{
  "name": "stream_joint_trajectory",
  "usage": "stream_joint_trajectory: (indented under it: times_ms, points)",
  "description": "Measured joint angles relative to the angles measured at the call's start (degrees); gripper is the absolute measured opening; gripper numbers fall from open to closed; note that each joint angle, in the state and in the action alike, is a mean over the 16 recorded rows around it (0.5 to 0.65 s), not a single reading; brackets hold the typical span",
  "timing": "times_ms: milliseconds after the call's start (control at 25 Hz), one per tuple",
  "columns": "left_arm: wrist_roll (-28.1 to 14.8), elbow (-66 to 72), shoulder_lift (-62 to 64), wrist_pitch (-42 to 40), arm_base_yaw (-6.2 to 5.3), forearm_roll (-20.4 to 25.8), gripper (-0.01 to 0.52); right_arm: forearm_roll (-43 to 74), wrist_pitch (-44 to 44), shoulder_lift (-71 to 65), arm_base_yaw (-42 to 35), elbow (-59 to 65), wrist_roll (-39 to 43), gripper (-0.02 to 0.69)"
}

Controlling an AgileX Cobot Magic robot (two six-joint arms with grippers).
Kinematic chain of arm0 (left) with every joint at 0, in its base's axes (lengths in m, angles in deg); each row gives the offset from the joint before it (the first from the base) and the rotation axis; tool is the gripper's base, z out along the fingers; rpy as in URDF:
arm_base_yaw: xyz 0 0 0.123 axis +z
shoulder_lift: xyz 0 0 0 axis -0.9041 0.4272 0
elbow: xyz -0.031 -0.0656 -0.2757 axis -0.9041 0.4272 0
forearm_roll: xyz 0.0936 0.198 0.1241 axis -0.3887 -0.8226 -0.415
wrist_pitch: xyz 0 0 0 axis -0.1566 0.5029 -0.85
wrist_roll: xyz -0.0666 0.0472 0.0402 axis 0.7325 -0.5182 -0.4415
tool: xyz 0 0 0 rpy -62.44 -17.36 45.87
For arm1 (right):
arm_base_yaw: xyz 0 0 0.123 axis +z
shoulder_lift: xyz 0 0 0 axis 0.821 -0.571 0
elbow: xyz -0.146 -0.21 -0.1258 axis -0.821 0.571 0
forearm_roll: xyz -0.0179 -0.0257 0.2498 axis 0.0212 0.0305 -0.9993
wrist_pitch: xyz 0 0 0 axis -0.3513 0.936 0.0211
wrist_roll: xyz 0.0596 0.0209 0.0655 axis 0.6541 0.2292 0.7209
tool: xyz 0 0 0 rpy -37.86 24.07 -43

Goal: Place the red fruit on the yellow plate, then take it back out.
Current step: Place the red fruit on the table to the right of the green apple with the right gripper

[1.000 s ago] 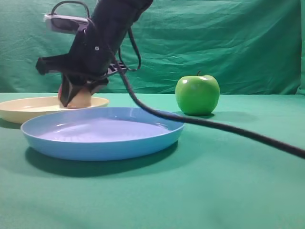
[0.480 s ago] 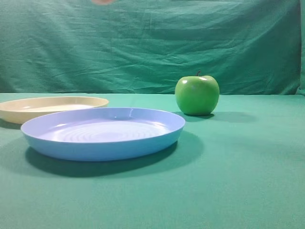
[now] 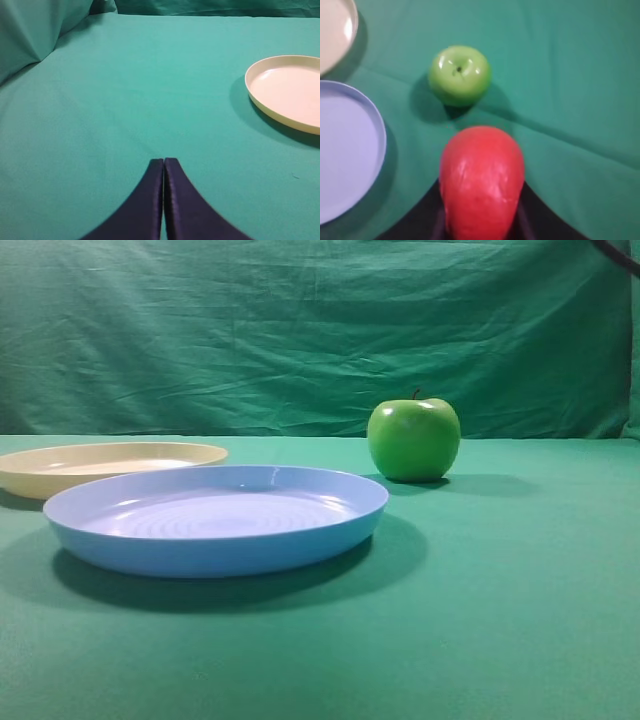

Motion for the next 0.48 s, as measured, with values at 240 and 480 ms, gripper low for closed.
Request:
stream_joint_trajectory:
  times_ms: [240,480]
  points:
    - [0.00,0.00,0.00,0.00,0.00,0.00,0.000,0.03,-10.90,1.87,-2.33,13.21,0.68,0.194]
    - [0.00,0.00,0.00,0.00,0.00,0.00,0.000,0.16,-21.95,-3.14,-2.66,19.74,0.82,0.217]
